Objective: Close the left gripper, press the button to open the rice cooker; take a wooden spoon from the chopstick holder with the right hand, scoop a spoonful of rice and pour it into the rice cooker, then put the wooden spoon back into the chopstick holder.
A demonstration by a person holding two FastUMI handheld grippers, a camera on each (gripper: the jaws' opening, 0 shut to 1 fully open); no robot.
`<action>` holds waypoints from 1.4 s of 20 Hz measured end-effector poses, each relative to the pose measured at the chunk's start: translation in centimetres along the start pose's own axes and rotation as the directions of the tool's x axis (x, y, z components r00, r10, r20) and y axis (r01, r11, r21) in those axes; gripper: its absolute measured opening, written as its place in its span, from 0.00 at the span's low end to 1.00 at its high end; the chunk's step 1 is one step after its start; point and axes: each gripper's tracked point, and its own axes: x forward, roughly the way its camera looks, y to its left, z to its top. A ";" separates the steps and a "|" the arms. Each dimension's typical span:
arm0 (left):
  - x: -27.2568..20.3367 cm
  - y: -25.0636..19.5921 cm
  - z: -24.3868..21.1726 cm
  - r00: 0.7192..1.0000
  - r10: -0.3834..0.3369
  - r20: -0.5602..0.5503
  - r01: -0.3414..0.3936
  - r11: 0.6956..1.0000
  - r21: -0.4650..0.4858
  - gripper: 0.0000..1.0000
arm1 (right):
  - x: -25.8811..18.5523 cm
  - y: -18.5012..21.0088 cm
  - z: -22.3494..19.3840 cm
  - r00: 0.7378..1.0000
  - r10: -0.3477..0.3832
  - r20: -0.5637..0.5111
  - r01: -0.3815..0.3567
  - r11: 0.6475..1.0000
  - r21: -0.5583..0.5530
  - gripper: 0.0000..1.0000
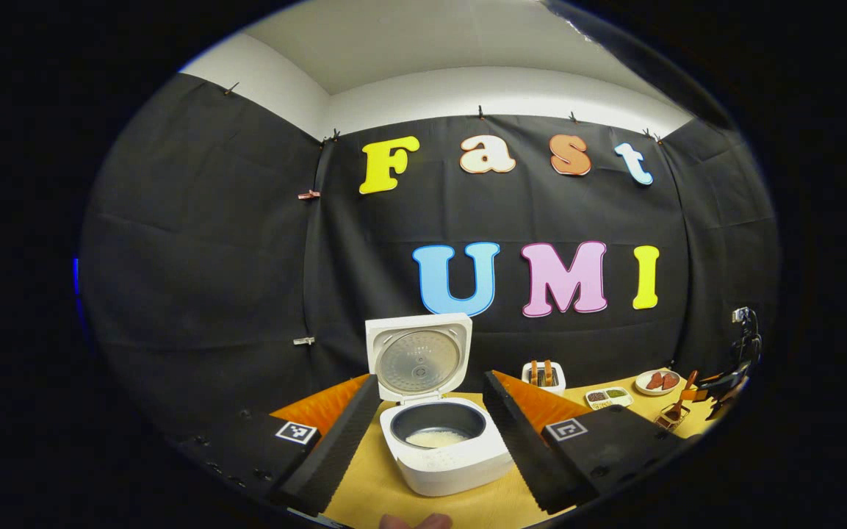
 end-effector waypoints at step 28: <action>0.9 2.8 -0.5 0.998 -0.067 -0.014 0.067 0.998 -0.012 0.97 | -7.5 12.2 12.8 0.946 0.173 0.274 -0.197 0.978 0.064 0.10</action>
